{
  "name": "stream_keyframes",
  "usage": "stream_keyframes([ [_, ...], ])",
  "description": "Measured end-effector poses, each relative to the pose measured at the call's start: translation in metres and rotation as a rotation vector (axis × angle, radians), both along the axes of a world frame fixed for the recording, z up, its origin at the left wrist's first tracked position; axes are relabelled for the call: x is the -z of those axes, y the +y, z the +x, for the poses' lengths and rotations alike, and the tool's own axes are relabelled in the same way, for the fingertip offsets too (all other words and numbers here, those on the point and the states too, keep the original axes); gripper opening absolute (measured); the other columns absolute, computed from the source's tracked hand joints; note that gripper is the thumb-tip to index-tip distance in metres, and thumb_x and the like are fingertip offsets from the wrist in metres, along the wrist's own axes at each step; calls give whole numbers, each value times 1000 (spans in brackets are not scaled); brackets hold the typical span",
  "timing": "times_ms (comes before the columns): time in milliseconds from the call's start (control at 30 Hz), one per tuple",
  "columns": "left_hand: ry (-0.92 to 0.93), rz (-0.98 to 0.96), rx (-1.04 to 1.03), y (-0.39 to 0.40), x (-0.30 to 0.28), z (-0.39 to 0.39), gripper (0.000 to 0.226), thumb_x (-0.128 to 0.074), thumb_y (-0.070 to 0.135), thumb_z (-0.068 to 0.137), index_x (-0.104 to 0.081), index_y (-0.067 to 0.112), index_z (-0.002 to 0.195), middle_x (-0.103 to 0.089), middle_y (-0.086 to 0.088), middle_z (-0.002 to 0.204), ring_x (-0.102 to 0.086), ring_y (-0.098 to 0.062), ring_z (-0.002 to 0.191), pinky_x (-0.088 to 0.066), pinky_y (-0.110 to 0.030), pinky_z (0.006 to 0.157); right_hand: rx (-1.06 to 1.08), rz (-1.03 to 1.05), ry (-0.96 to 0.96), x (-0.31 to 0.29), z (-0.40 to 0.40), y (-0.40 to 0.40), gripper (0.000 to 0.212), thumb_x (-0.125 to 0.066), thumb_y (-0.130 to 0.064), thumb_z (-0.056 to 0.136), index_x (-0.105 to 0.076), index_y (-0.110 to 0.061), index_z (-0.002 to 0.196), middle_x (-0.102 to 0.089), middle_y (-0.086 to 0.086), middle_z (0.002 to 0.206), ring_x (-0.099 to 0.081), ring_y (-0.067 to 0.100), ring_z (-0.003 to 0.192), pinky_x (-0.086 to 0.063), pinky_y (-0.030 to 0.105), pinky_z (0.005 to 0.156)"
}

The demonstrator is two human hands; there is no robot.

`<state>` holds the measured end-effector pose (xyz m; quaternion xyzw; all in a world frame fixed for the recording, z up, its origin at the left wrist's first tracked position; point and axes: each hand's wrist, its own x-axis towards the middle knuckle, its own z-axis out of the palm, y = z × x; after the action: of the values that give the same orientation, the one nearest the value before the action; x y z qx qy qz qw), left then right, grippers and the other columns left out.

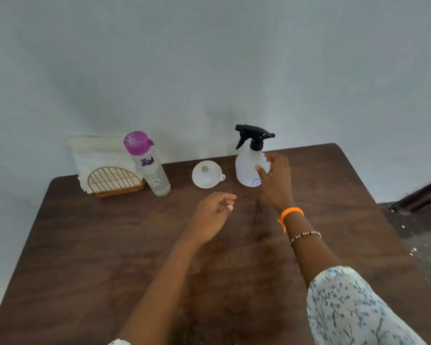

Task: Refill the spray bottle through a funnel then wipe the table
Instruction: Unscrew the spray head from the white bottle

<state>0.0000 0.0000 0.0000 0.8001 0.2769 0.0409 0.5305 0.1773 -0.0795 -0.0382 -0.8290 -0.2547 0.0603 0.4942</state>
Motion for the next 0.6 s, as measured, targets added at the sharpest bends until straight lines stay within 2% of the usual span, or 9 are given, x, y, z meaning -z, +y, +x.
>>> stream_keyframes([
  [100,8,13,-46,5,7,6,25,-50,17,94,-59,25,116,-61,10,111,-55,3,98,-42,-5,74,21,-28,-22,3,14,14,37,-63,-19,86,-51,-9,119,-48,9,121,-41,22,114,-33,25,90],
  [233,-24,-15,-104,6,15,10,24,-51,16,94,-62,24,113,-62,13,105,-55,10,96,-40,2,75,-13,-21,21,14,22,25,42,-62,-24,85,-52,-14,124,-56,5,124,-47,21,115,-40,33,93],
  [400,-48,-43,-113,2,16,11,22,-51,15,94,-63,25,110,-63,14,104,-56,8,99,-42,-6,82,27,89,128,12,17,22,29,-60,-19,86,-55,-16,115,-61,-3,112,-52,14,104,-38,25,82],
  [533,-58,-44,-114,-7,10,5,23,-51,14,94,-63,25,110,-62,14,104,-55,10,97,-41,-3,81,-3,84,106,9,-6,7,29,-59,-17,85,-54,-15,113,-61,-1,110,-53,15,102,-41,28,81],
  [600,-74,-45,-133,-14,8,-4,24,-51,13,94,-62,25,111,-62,12,105,-56,5,99,-43,-10,86,-52,94,83,6,-26,-3,31,-57,-21,83,-53,-14,113,-62,1,111,-55,16,101,-43,27,80],
])
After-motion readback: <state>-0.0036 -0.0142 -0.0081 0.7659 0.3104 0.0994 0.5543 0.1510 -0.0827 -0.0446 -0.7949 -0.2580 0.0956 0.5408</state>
